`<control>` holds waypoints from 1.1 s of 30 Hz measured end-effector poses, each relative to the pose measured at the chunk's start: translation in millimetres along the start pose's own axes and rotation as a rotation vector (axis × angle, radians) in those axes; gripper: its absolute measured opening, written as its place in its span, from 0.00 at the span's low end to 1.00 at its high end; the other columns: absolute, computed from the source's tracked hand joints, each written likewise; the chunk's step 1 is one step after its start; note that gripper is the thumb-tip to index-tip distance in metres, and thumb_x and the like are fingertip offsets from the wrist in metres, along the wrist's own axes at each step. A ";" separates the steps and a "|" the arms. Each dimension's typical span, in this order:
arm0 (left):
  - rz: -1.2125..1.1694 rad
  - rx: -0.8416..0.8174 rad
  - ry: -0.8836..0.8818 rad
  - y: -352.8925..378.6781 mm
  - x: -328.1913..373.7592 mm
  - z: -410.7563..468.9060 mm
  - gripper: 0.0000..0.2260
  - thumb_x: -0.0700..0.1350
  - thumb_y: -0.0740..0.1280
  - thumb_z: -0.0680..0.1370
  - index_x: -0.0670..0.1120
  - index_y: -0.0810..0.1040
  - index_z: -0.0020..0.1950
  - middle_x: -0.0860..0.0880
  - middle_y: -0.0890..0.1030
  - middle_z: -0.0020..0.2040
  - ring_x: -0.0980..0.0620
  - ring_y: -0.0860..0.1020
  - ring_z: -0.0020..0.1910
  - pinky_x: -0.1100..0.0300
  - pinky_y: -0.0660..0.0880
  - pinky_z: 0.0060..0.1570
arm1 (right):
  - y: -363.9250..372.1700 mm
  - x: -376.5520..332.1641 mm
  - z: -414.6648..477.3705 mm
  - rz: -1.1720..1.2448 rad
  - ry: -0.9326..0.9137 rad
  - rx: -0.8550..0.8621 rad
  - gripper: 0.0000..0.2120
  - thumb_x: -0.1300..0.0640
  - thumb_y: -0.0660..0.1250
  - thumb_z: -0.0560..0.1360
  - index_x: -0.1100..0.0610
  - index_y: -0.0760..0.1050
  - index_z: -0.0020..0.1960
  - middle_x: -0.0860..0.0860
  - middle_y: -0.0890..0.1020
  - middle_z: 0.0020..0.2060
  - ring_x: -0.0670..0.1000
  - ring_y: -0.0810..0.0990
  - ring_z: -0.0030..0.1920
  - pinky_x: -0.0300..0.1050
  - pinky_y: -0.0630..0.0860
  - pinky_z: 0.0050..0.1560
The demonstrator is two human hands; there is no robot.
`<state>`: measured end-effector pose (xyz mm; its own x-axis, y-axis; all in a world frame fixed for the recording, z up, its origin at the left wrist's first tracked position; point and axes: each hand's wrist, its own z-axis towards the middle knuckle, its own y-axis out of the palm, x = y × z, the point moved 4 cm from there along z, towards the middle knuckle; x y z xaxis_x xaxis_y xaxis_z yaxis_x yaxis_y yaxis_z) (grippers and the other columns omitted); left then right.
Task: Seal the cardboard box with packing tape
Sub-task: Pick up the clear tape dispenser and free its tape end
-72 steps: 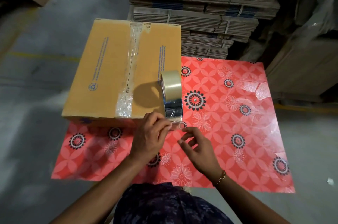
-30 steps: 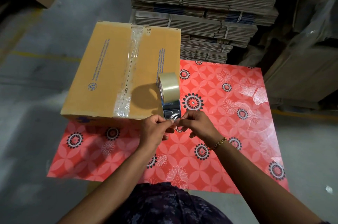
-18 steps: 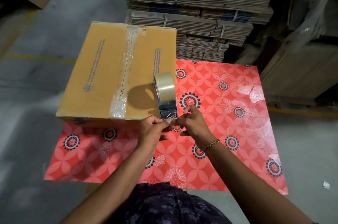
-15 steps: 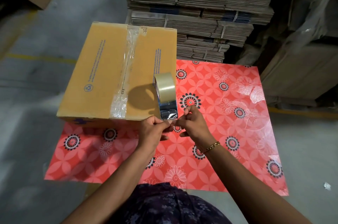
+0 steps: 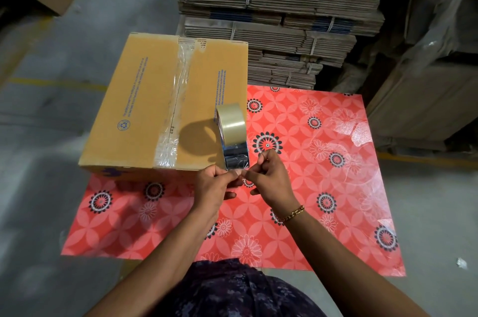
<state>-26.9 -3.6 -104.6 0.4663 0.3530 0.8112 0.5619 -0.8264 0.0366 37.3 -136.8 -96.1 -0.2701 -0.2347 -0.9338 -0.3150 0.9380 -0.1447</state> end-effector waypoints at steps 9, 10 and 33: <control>-0.007 0.029 -0.012 -0.5 1.3 -2.0 0.12 0.40 0.76 0.72 0.45 0.73 0.37 0.40 0.87 0.37 0.46 0.85 0.35 0.64 0.71 0.22 | 0.7 -1.6 -3.3 -0.052 -0.044 0.023 0.18 0.67 0.72 0.72 0.53 0.64 0.44 0.56 0.75 0.33 0.52 0.76 0.31 0.45 0.76 0.26; -0.006 0.030 -0.013 -0.2 1.2 -2.0 0.12 0.40 0.76 0.72 0.45 0.73 0.38 0.40 0.87 0.37 0.46 0.85 0.35 0.64 0.71 0.22 | 0.9 -2.1 -3.8 -0.057 -0.047 0.026 0.18 0.67 0.72 0.72 0.53 0.64 0.44 0.56 0.75 0.33 0.52 0.76 0.31 0.45 0.76 0.26; -0.186 0.007 -0.053 -0.6 12.5 -12.8 0.12 0.32 0.73 0.73 0.42 0.71 0.40 0.46 0.83 0.26 0.55 0.81 0.24 0.66 0.74 0.21 | 2.3 -10.0 -5.7 0.229 0.138 -0.071 0.20 0.77 0.65 0.72 0.56 0.62 0.48 0.55 0.74 0.32 0.44 0.80 0.26 0.40 0.78 0.27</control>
<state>-30.1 -4.3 -87.0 0.3895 0.5222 0.7587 0.6465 -0.7417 0.1787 34.2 -133.8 -85.3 -0.4618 -0.0554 -0.8853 -0.2927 0.9516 0.0932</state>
